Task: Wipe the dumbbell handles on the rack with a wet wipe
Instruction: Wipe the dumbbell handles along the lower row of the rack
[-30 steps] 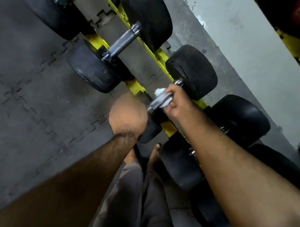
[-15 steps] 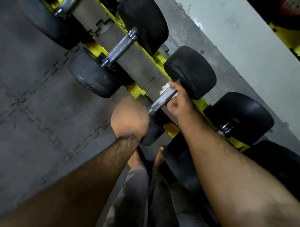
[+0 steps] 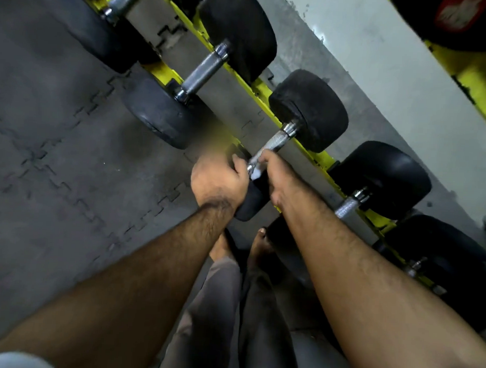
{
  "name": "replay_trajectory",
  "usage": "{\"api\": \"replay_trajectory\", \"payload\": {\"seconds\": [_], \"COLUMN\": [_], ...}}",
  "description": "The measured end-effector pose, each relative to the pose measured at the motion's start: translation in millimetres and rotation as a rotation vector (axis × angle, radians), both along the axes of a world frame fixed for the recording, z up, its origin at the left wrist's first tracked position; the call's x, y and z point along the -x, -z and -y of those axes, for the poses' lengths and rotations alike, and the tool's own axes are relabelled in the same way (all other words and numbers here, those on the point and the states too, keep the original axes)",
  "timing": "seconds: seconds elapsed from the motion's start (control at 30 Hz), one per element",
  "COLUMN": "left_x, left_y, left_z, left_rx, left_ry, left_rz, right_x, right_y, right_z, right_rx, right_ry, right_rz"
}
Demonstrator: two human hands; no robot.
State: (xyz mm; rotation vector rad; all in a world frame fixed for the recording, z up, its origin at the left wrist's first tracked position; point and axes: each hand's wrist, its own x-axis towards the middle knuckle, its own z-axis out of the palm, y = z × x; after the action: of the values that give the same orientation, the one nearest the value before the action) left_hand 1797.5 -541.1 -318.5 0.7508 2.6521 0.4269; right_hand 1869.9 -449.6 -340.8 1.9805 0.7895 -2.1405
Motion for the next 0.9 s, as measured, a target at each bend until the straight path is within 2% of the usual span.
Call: {"api": "replay_trajectory", "payload": {"seconds": [0.17,0.33,0.47,0.67,0.8,0.9], "left_x": [-5,-26,-44,-83,-123,-151], "left_y": [1,-11,-29,-48,-40,-33], "left_z": [3,20,32,37,39,37], "left_rx": [0.056,0.002,-0.017,-0.093,-0.130,-0.103], "left_ry": [0.176,0.223,0.267,0.315,0.310,0.230], "left_rz": [-0.043,0.000,0.014,0.104,0.186,0.286], "right_x": [-9,-15,-39,-89,-132,-158], "right_y": [-3,-20,-43,-61,-62,-59], "right_z": [13,16,18,9,2,-5], "right_rx": [-0.198,-0.323,-0.271,-0.312,-0.433,-0.541], "right_ry": [-0.011,0.035,0.109,0.103,-0.095,-0.286], "right_rz": [-0.009,0.090,0.033,0.069,0.098,0.102]}}
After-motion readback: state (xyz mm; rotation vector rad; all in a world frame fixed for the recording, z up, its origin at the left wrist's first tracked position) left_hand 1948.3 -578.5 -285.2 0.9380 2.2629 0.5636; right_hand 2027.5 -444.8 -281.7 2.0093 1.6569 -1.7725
